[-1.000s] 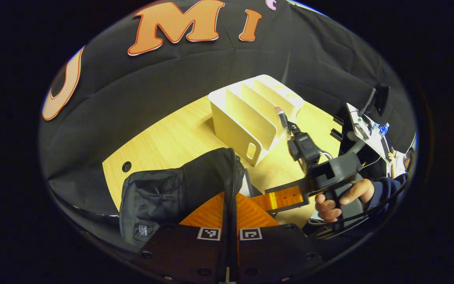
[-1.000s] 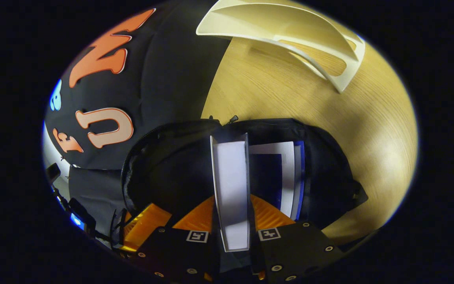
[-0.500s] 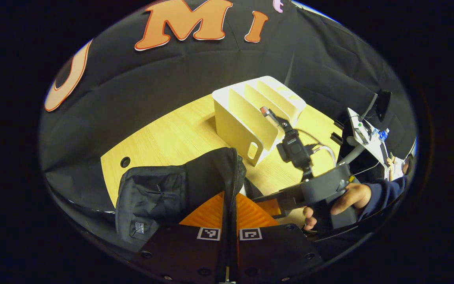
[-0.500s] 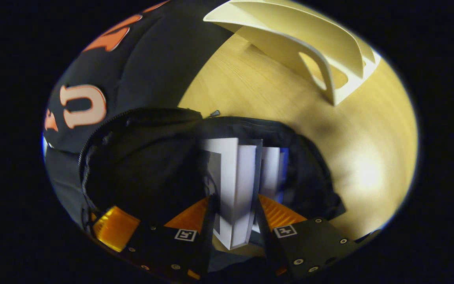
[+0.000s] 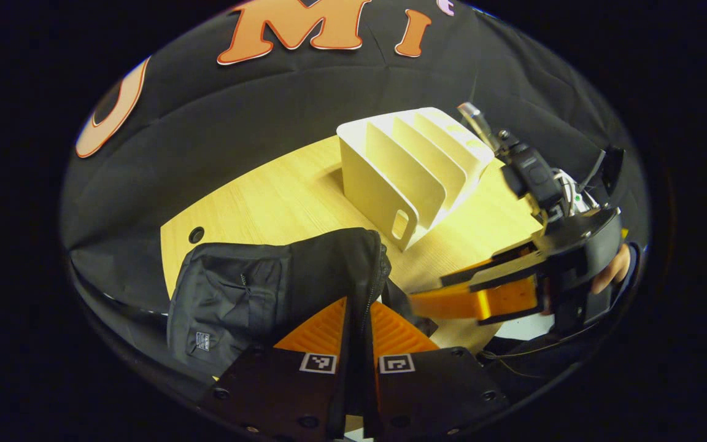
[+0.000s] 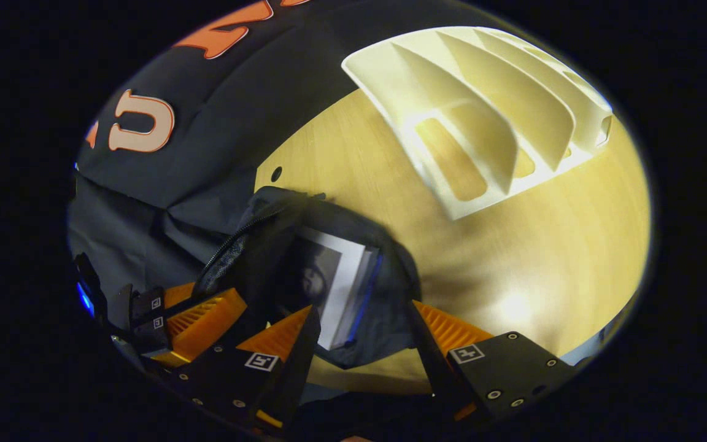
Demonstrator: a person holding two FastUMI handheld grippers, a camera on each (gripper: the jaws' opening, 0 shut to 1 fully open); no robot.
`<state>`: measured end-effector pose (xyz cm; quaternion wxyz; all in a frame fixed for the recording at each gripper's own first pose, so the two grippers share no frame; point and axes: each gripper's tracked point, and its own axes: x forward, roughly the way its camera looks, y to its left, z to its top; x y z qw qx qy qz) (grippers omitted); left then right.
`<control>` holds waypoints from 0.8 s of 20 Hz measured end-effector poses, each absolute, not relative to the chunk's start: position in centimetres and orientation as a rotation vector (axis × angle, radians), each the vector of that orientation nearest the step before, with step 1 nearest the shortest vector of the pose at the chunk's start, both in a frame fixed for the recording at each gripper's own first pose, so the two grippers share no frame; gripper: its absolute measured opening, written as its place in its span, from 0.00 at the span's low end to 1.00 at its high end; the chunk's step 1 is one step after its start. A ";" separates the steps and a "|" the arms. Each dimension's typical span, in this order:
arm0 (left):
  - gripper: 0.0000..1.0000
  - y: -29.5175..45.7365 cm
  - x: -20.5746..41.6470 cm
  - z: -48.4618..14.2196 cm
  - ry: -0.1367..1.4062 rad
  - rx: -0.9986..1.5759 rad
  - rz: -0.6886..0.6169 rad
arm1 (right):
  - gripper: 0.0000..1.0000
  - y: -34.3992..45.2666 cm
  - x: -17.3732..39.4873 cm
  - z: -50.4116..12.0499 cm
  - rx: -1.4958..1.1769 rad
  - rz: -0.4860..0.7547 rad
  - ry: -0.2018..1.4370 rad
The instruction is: Open the schoolbag, grab two books from the bookshelf and put them into the schoolbag.
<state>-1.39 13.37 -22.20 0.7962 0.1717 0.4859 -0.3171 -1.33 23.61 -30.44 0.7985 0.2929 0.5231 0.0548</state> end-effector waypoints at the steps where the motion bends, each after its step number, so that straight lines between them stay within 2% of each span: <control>1: 0.14 12.9 -1.8 -22.5 1.057 0.365 -0.658 | 0.90 21.5 -1.3 -30.2 0.589 0.105 1.103; 2: 0.27 12.3 -2.0 -22.9 1.073 0.353 -0.632 | 0.92 19.3 -1.3 -30.0 0.552 0.088 1.087; 3: 0.25 11.8 -2.3 -23.3 1.086 0.347 -0.599 | 0.95 17.3 -1.1 -29.6 0.519 0.079 1.068; 5: 0.30 10.6 -3.4 -24.1 1.107 0.346 -0.549 | 0.98 13.5 -0.4 -28.0 0.477 0.067 1.012; 7: 0.41 9.2 -4.1 -24.7 1.123 0.323 -0.518 | 0.98 10.6 0.2 -26.3 0.448 0.073 0.964; 8: 0.52 8.1 -4.3 -24.6 1.122 0.300 -0.512 | 0.98 9.3 0.4 -25.8 0.424 0.078 0.946; 9: 0.55 6.9 -4.5 -24.4 1.114 0.278 -0.504 | 0.98 8.0 0.6 -25.4 0.392 0.078 0.926; 11: 0.63 4.9 -4.5 -23.8 1.078 0.250 -0.484 | 0.98 5.6 1.0 -24.2 0.327 0.087 0.887; 12: 0.79 3.7 -4.1 -23.1 1.047 0.239 -0.468 | 0.98 4.8 1.3 -23.0 0.310 0.100 0.847; 14: 0.94 1.6 -3.3 -21.5 0.972 0.214 -0.430 | 0.98 3.5 1.9 -20.0 0.268 0.123 0.752; 16: 0.96 0.5 -2.7 -19.4 0.886 0.174 -0.380 | 0.98 2.1 2.5 -17.0 0.202 0.117 0.641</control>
